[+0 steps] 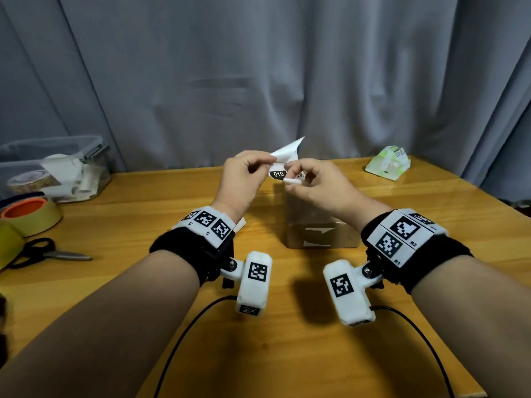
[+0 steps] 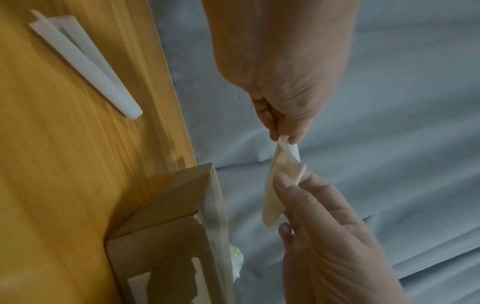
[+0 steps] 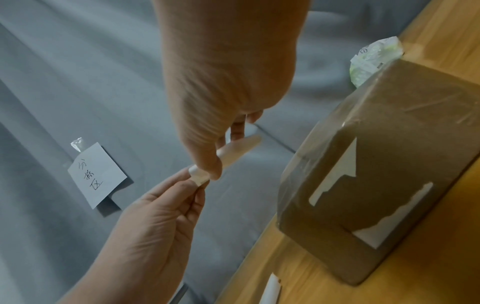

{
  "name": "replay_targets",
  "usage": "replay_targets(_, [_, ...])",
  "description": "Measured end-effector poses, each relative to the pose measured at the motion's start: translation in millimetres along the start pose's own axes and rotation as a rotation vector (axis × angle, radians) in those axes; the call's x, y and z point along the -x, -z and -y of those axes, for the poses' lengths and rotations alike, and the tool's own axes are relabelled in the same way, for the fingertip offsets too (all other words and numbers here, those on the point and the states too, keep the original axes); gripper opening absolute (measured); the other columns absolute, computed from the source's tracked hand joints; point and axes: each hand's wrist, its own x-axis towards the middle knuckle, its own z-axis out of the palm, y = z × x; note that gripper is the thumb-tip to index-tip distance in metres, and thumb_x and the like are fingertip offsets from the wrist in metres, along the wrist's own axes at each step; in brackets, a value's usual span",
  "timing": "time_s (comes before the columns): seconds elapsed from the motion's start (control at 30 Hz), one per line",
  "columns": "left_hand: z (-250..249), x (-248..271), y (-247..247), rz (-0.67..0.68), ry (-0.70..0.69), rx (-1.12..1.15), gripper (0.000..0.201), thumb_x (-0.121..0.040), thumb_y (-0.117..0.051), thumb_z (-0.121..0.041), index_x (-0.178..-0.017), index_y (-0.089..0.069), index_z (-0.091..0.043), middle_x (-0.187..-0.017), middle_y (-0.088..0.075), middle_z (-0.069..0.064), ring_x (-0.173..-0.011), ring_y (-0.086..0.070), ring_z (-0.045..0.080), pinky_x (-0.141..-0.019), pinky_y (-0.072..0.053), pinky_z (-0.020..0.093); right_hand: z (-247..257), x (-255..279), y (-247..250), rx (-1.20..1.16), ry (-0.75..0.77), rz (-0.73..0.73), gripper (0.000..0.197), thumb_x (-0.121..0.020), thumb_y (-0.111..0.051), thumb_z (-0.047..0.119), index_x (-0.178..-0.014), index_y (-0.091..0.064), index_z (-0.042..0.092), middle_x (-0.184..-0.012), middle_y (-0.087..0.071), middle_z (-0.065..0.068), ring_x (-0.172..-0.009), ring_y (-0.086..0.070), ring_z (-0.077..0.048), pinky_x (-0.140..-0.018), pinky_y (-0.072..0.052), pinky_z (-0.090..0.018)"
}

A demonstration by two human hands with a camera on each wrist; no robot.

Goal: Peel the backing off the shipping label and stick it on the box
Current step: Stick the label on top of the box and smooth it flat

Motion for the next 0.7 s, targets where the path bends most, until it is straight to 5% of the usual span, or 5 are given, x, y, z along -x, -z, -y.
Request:
replay_targets(0.17, [1, -9, -7, 0.080, 0.069, 0.012, 0.033, -0.082, -0.068, -0.003, -0.114, -0.064, -0.006, -0.116, -0.060, 0.007, -0.082, -0.056, 0.005, -0.076, -0.048, 0.004, -8, -2, 7, 0.066, -0.071, 0.003, 0.038, -0.077, -0.055, 0.060, -0.074, -0.066, 0.024, -0.077, -0.070, 0.000, -0.077, -0.058, -0.013, -0.097, -0.042, -0.045])
replay_targets(0.27, [3, -10, -9, 0.110, 0.121, 0.046, 0.039, -0.081, -0.065, 0.001, -0.118, -0.058, -0.011, -0.130, -0.054, 0.008, -0.077, -0.060, 0.011, -0.069, -0.051, 0.011, -13, -2, 12, 0.234, -0.117, -0.002, 0.040, -0.093, -0.043, 0.049, -0.067, -0.062, 0.026, -0.074, -0.065, 0.009, -0.091, -0.059, -0.013, -0.107, -0.031, -0.047])
replay_targets(0.4, [4, -7, -6, 0.140, 0.159, 0.089, 0.043, -0.081, -0.063, 0.005, -0.119, -0.054, -0.013, -0.135, -0.049, 0.010, -0.074, -0.059, 0.010, -0.071, -0.051, 0.019, -32, -8, 18, 0.512, -0.285, -0.067, 0.023, -0.092, -0.047, 0.042, -0.097, -0.064, 0.026, -0.111, -0.060, -0.004, -0.117, -0.049, -0.028, -0.105, -0.031, -0.046])
replay_targets(0.5, [5, -1, 2, 0.175, 0.206, 0.139, 0.045, -0.082, -0.062, 0.006, -0.117, -0.052, -0.020, -0.136, -0.049, 0.007, -0.080, -0.060, 0.011, -0.076, -0.053, 0.024, -51, -4, 25, 0.460, -0.517, 0.066, 0.045, -0.087, -0.059, 0.039, -0.129, -0.052, 0.029, -0.140, -0.043, -0.010, -0.128, -0.043, -0.033, -0.110, -0.035, -0.047])
replay_targets(0.7, [7, 16, 15, 0.218, 0.325, 0.278, 0.054, -0.083, -0.060, 0.010, -0.129, -0.045, -0.013, -0.111, -0.059, -0.012, -0.081, -0.061, 0.007, -0.075, -0.053, 0.014, -46, 12, 19, 0.245, -0.511, 0.191, 0.055, -0.088, -0.060, 0.041, -0.139, -0.046, 0.026, -0.152, -0.033, -0.007, -0.137, -0.035, -0.027, -0.116, -0.028, -0.039])
